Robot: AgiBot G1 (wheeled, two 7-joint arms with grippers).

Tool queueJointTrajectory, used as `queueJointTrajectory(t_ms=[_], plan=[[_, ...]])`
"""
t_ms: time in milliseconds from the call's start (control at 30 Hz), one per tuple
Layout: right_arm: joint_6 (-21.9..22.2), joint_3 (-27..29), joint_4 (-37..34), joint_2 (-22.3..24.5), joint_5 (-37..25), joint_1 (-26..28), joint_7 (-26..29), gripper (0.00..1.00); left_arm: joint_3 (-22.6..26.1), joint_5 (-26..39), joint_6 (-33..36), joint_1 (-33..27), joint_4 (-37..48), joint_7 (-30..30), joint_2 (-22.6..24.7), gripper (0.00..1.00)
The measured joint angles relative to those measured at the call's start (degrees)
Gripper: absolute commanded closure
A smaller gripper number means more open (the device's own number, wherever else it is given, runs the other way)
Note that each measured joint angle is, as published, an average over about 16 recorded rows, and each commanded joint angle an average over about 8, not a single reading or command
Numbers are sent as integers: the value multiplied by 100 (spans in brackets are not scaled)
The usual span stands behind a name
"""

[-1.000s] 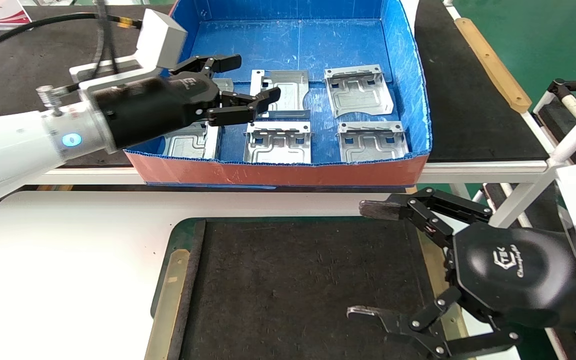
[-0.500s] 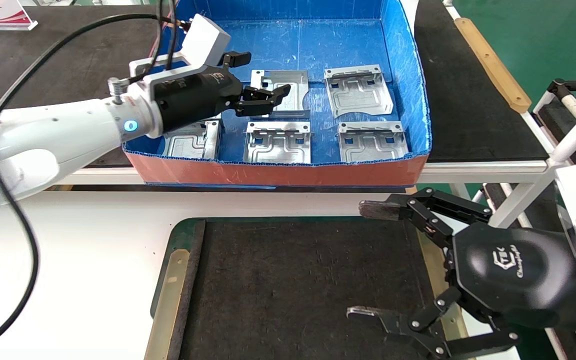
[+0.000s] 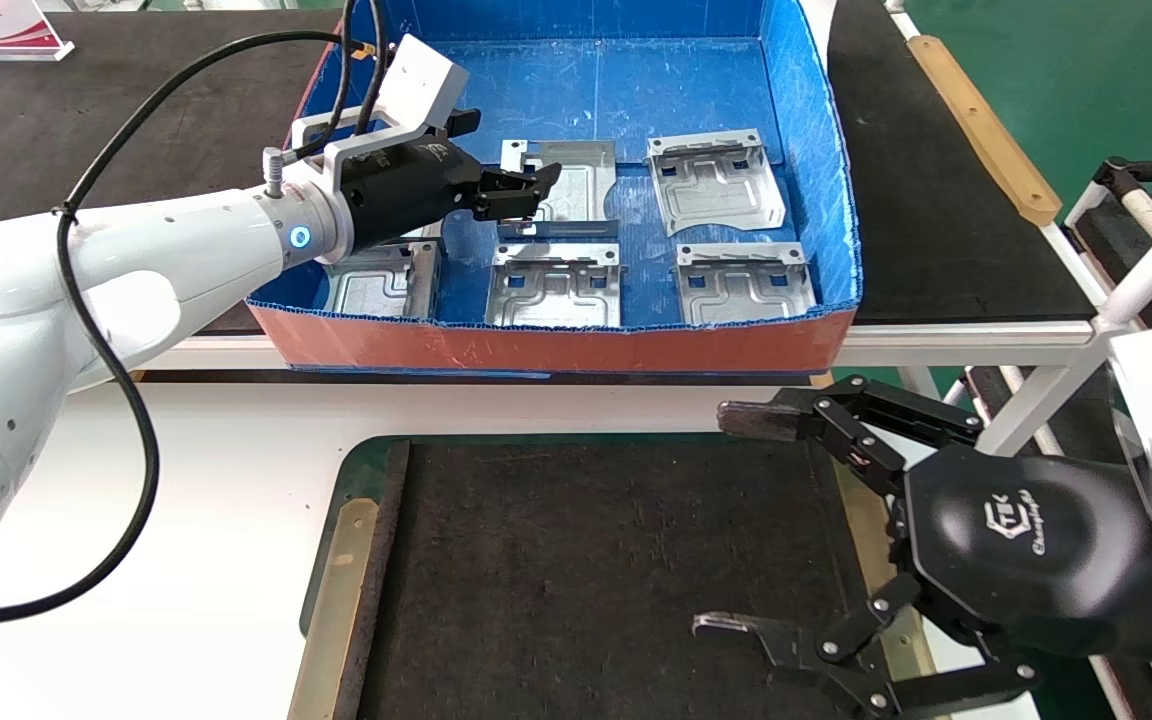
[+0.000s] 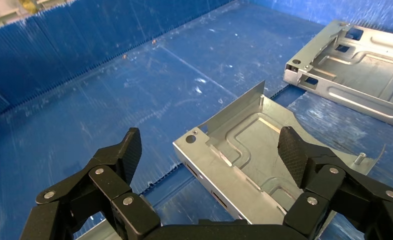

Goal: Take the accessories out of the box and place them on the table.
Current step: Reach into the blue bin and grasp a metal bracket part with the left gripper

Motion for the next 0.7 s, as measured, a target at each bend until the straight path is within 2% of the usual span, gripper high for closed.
queueJointTrajectory(t_ms=[300,700], plan=[[0,0,0,0,0,0,0,0,163,-7,-93,-185,306,-84,111,0],[1,0,-1,0,1,0,0,0,506,-16,-245,-210,300,-326,147,0]])
